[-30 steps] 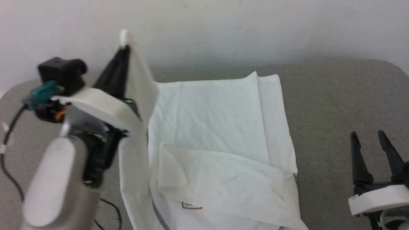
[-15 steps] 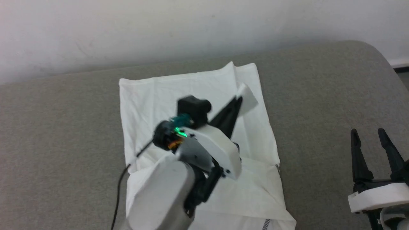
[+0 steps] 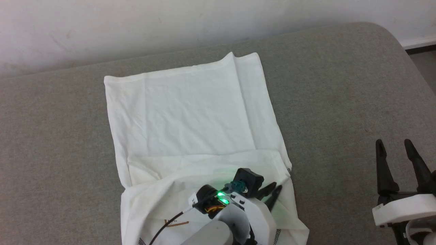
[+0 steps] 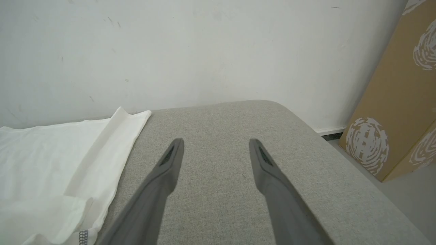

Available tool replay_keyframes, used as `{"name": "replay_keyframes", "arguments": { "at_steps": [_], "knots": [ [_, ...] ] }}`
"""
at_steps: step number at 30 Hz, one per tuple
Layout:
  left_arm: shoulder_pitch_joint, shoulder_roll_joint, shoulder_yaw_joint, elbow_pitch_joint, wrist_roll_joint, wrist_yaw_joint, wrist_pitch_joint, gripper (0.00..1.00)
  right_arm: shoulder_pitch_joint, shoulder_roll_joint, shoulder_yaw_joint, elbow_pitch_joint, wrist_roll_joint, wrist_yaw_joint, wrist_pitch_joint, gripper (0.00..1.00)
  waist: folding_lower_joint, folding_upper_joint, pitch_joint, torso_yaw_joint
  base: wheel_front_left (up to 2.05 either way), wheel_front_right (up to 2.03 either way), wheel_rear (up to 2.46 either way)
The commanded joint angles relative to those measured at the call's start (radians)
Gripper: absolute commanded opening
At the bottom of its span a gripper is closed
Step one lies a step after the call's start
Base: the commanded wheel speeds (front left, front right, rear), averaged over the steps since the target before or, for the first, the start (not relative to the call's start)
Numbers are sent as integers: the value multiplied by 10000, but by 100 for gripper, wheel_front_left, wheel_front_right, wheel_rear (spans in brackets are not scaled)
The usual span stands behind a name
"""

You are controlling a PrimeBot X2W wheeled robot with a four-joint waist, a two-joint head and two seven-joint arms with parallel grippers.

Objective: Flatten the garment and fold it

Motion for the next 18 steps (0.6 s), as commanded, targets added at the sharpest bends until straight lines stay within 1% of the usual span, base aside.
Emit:
{"name": "replay_keyframes", "arguments": {
  "at_steps": [1,5,7,9,11,13,16,17,18],
  "knots": [
    [-28,-38,-183,9,-261,-47,-199,100,-120,-69,20,90,31,-9,7,100,-1,1,-356,294,0,0,0],
    [-345,-39,-71,-373,-637,119,-774,100,-106,-188,116,81,75,-9,122,100,-1,1,-842,599,0,0,0],
    [-555,-39,212,-671,-762,192,-1031,100,-55,-229,132,8,108,-9,203,100,-1,1,-1096,755,0,0,0],
    [-792,117,603,-1023,-871,247,-1180,100,0,-269,163,-90,135,-9,303,100,-1,1,-1285,865,0,0,0],
    [-1077,573,1058,-1348,-883,335,-1236,100,37,-297,239,-194,177,-9,416,100,-1,1,-1401,915,0,0,0],
    [-1379,1224,1509,-1484,-822,441,-1159,100,49,-316,369,-327,220,-9,534,100,-1,1,-1436,917,0,0,0],
    [-1877,2256,2046,-1470,-834,363,-752,100,18,-315,676,-594,353,-9,725,100,-1,1,-1257,782,0,0,0],
    [-1877,2256,2046,-1470,-834,363,-752,100,18,-315,676,-594,353,-9,725,100,-1,1,-1257,782,0,0,0],
    [-2070,2585,2179,-1401,-840,285,-577,100,2,-316,785,-687,404,-9,784,100,-1,1,-1152,712,0,0,0]
  ]
}}
